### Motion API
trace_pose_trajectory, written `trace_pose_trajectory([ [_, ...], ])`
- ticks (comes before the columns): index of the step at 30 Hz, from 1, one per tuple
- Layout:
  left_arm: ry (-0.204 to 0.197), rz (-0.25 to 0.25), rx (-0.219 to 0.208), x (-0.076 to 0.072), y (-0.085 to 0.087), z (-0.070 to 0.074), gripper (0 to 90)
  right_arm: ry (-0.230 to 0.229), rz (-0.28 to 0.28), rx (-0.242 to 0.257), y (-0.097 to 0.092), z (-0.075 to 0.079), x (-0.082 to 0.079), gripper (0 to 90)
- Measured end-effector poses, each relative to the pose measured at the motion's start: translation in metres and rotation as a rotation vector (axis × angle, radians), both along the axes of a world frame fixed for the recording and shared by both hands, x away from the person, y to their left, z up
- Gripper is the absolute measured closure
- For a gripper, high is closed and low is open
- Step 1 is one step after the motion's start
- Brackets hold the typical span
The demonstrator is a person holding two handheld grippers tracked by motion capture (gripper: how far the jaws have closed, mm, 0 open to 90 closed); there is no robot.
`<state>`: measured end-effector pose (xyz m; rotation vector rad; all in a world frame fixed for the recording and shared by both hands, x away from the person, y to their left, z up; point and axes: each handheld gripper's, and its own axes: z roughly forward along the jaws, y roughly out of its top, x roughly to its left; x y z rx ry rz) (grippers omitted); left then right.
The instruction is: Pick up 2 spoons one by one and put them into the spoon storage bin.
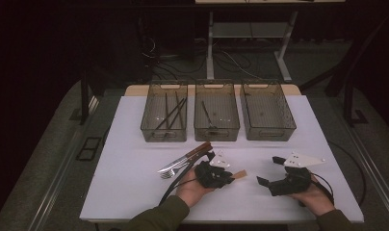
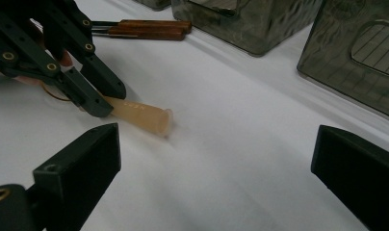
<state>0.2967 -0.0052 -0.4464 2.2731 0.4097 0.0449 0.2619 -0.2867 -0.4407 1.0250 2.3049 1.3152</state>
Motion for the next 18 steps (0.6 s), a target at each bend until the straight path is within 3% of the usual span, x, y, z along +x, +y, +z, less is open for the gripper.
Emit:
trace_pose_trajectory([
  [11, 0.045, -0.002, -0.043, 0.002, 0.013, 0.011, 78.0, -0.003, -0.003, 0.001, -0.001, 0.001, 0.000, 3.2],
  [18, 0.035, 0.010, -0.075, 0.004, 0.026, 0.020, 77.8, -0.002, -0.001, 0.001, -0.001, 0.001, -0.001, 3.2],
])
